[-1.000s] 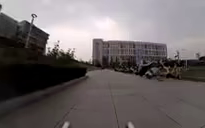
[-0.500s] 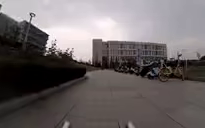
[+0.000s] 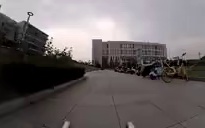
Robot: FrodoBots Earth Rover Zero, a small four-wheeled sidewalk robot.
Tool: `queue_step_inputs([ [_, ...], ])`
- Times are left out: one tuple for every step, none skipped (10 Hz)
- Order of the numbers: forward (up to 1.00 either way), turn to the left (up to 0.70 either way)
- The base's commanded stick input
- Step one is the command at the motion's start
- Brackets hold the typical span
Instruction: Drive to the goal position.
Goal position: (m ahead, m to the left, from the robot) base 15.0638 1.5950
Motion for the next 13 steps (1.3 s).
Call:
queue_step_inputs([
  [0.6, 0.0],
  [0.6, 0.0],
  [0.6, 0.0],
  [0.6, 0.0],
  [0.6, 0.0],
  [0.6, 0.0],
  [0.6, 0.0],
  [0.6, 0.0],
  [0.6, 0.0],
  [0.6, 0.0],
  [0.6, 0.0],
  [0.6, 0.0],
  [0.6, 0.0],
])
